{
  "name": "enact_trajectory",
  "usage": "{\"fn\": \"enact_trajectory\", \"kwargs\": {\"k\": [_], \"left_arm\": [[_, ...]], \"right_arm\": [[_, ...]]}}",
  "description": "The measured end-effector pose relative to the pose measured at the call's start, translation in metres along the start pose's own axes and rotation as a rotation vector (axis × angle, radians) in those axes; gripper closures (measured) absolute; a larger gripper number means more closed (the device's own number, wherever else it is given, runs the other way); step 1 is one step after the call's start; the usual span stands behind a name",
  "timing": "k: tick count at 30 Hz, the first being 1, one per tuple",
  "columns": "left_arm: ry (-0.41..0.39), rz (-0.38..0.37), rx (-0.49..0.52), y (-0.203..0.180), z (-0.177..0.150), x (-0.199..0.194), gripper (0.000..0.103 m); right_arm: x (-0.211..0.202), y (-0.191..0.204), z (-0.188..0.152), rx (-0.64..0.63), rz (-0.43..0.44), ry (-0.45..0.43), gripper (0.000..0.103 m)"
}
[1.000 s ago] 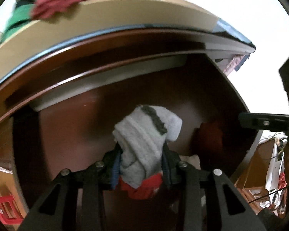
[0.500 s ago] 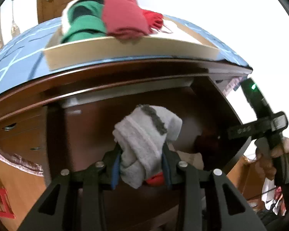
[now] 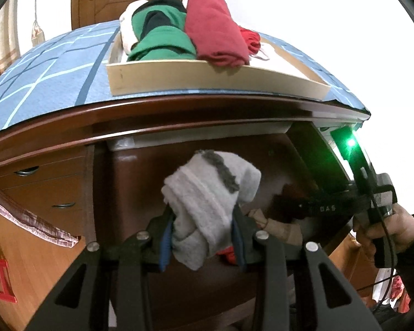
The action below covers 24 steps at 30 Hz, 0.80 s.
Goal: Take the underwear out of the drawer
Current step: 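Grasp the dark red sock with the right tool while the left tool holds the grey sock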
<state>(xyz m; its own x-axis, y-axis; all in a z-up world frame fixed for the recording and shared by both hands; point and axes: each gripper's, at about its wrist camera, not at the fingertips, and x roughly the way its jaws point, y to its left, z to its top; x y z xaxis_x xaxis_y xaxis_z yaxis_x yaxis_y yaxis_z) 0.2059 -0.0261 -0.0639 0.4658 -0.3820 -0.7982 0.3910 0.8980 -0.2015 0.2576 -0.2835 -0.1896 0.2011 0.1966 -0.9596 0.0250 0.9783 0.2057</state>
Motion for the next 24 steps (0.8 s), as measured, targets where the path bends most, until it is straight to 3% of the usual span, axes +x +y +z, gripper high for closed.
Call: {"fn": "enact_trajectory", "kwargs": {"k": [3,7,11,16,22,24], "left_arm": [[0.003,0.008,-0.006,0.002,0.000,0.001,0.067],[0.008,0.010,-0.012,0.003,0.001,0.004,0.067],[0.010,0.007,-0.010,0.003,0.001,0.005,0.067],[0.015,0.008,-0.021,0.007,0.003,0.007,0.067],[0.015,0.008,-0.025,0.007,0.004,0.007,0.067],[0.014,0.008,-0.024,0.007,0.003,0.006,0.067]], "right_arm": [[-0.011,0.015,0.001,-0.089,0.032,-0.062,0.058],[-0.024,0.010,0.000,-0.066,0.103,-0.111,0.054],[-0.028,-0.010,-0.005,0.016,0.115,-0.105,0.052],[-0.042,-0.040,-0.013,0.179,0.198,-0.138,0.052],[-0.030,-0.042,-0.005,0.269,0.275,-0.088,0.049],[-0.025,-0.040,-0.001,0.286,0.266,-0.071,0.049]]}}
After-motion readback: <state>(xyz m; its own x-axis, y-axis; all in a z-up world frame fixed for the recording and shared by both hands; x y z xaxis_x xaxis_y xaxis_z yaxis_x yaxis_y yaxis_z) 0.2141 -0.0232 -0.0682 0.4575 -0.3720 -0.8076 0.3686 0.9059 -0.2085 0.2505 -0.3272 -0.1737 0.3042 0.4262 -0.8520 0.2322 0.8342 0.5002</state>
